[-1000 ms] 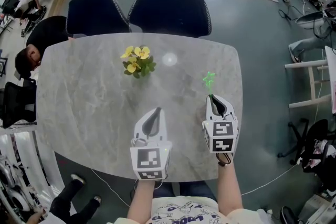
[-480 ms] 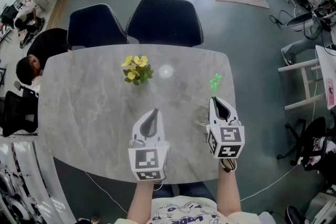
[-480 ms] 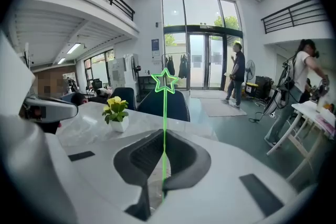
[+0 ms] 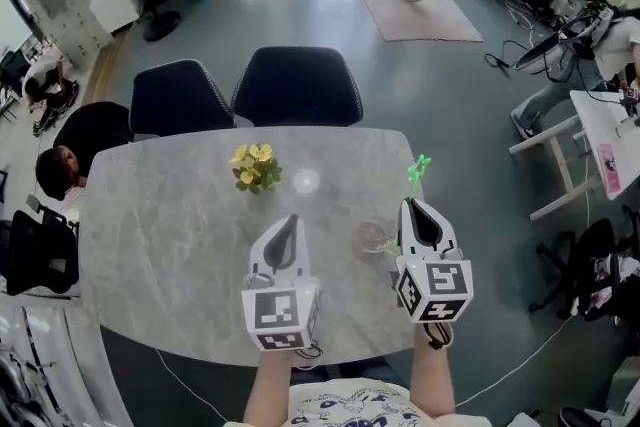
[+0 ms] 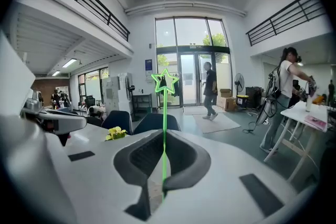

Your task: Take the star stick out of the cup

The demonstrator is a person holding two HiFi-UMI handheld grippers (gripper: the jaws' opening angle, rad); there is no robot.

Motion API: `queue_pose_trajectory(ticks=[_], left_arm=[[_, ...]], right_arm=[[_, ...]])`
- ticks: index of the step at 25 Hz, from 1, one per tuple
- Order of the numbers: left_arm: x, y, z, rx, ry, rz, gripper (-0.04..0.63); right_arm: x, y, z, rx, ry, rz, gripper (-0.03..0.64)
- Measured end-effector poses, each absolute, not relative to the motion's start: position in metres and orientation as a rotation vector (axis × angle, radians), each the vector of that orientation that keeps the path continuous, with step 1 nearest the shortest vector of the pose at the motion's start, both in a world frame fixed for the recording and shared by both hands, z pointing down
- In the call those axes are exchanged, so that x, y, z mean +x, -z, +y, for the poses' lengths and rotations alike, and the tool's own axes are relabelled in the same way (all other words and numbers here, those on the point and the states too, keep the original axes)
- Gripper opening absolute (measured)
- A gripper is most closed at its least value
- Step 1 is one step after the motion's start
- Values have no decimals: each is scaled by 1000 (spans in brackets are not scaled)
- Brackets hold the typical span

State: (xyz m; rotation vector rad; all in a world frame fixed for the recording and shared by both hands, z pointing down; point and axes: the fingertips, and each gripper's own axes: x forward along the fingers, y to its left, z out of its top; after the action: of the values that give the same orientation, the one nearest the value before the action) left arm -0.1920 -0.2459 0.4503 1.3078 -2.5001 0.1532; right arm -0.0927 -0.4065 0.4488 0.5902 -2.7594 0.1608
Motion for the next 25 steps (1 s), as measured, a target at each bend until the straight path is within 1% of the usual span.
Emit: queue_pose_trajectory(ticks=[12,25], left_arm=[[-176,-379,-235,1379,-130,-2599,0],[-162,-336,-224,1418,-122,-2702,0]], right_arm=[[-66,-373,-388,636,-135,-2907,25],[-46,-328,-374,660,-89,-3012,25]])
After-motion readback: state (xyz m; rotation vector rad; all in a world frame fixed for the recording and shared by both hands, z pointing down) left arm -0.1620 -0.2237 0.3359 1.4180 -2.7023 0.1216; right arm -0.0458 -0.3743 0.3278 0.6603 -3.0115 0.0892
